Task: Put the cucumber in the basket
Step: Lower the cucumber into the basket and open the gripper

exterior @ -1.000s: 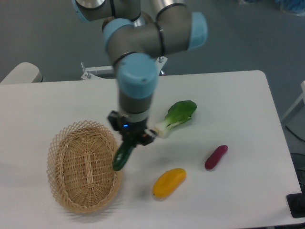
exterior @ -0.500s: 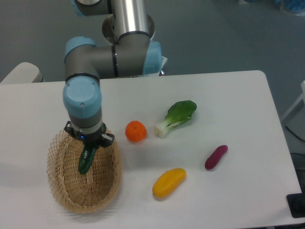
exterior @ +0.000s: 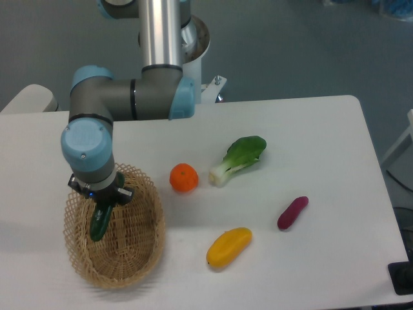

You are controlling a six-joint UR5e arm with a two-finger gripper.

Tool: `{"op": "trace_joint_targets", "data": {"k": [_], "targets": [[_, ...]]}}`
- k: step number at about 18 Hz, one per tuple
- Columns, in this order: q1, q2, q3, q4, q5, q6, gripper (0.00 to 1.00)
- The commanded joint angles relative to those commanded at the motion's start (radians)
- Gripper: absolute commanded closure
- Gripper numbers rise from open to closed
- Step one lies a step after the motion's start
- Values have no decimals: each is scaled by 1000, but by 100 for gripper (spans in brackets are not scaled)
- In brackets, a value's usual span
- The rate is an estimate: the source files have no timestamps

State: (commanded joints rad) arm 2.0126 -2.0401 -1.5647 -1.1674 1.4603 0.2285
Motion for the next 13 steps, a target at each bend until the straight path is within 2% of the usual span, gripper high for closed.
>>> {"op": "trace_joint_targets", "data": {"k": [6, 7, 8, 9, 13], "targets": [[-5, -28, -2, 5, 5, 6, 75], [-5, -32, -2, 8, 5, 9, 68], [-5, -31, 0, 11, 8, 15, 37], [-5, -28, 5, 12, 12, 17, 0], [-3, -19, 37, 34, 20, 23, 0]]}}
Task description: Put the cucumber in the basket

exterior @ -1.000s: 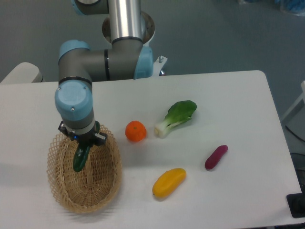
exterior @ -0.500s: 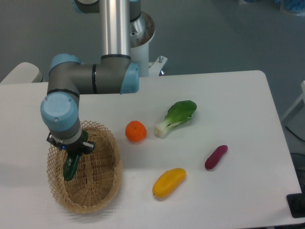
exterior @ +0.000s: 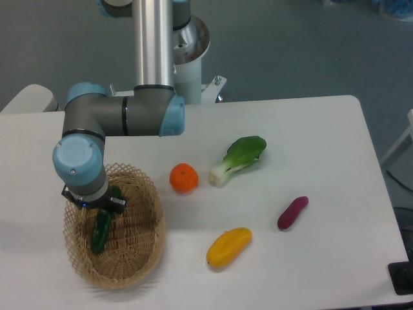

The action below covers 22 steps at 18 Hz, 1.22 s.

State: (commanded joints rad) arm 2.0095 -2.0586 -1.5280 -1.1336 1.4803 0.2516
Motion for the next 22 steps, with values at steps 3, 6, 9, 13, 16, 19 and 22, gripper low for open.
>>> {"op": "trace_joint_targets", "data": {"k": [3, 6, 9, 13, 16, 19, 22], "targets": [[18, 14, 54, -3, 30, 21, 0], [90, 58, 72, -5, 77, 164, 0], [194, 100, 61, -5, 80, 352, 0], [363, 129, 66, -17, 78, 656, 0], [494, 163, 68, -23, 74, 936, 0], [572, 163, 65, -29, 77, 1145, 0], [623, 172, 58, -31, 78, 1310, 0]]}}
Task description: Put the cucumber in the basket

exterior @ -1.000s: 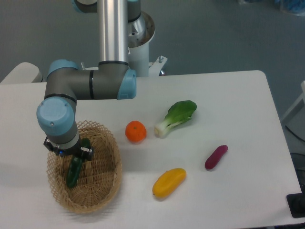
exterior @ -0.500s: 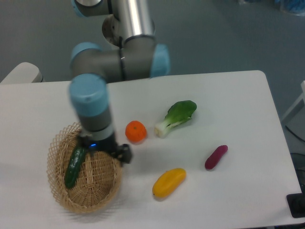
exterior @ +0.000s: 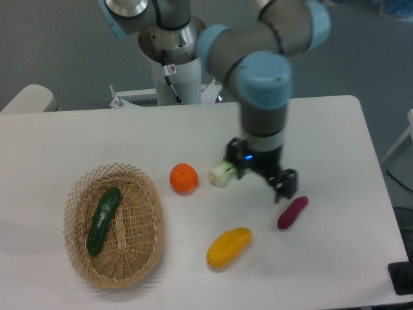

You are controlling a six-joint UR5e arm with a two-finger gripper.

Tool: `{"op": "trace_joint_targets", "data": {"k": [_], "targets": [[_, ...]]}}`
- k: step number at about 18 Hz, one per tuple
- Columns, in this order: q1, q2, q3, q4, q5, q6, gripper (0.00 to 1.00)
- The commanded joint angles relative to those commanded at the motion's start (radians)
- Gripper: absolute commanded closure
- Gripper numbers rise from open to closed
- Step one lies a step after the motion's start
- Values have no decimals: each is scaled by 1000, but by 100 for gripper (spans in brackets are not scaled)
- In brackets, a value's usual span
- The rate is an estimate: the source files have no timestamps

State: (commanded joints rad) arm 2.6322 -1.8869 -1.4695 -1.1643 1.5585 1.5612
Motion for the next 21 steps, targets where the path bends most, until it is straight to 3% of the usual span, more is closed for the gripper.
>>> {"op": "trace_joint_targets", "data": {"k": [6, 21], "targets": [[77, 43, -51, 0, 0, 201, 0], [48, 69, -61, 0, -11, 189, 0]]}}
